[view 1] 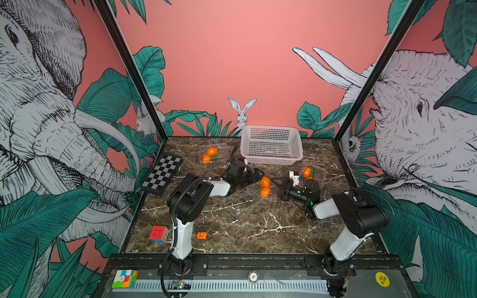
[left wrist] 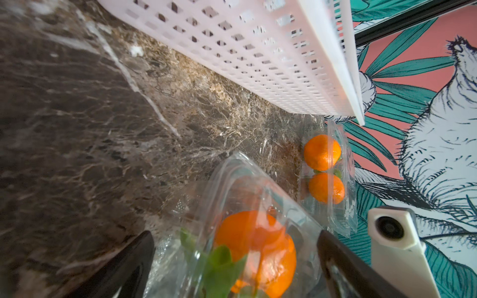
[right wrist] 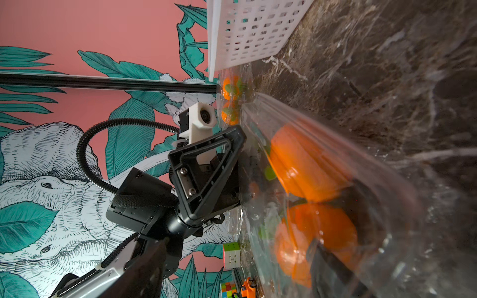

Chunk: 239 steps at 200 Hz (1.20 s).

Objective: Take oranges out of containers
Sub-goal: Open the packing box at the center of the board.

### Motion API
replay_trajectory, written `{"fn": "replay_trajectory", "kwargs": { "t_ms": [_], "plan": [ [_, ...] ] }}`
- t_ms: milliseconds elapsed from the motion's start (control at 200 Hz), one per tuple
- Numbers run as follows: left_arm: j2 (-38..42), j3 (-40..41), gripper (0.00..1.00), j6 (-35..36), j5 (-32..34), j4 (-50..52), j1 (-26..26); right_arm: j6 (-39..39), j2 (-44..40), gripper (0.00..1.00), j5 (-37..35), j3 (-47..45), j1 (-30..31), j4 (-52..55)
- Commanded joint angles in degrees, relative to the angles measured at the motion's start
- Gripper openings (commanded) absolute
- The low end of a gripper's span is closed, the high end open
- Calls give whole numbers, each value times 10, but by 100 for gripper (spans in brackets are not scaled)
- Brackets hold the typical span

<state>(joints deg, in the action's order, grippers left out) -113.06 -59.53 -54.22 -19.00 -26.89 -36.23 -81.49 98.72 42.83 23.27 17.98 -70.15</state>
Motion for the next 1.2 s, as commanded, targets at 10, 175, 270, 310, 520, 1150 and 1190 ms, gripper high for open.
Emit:
{"fn": "replay_trajectory", "kwargs": {
  "t_ms": [10,175,270,310,520,1150,1190],
  "plan": [
    [41,10,99,-30,-49,-15,-30,-35,26,78,-25,-11,13,-77],
    [70,6,99,-2,-30,43,-26,-33,33,69,-22,-14,13,-96],
    [93,-7,99,32,-17,113,-21,-16,25,67,-25,-21,13,-75],
    [99,-11,99,37,-14,132,-17,-13,23,66,-28,-25,13,-74],
    [115,1,99,34,-13,151,7,-14,23,50,-44,-30,13,-70],
    [206,70,99,51,12,174,29,-66,2,43,-75,-18,12,-38],
    [213,77,99,52,16,176,29,-74,2,42,-77,-18,12,-40]
  ]
}}
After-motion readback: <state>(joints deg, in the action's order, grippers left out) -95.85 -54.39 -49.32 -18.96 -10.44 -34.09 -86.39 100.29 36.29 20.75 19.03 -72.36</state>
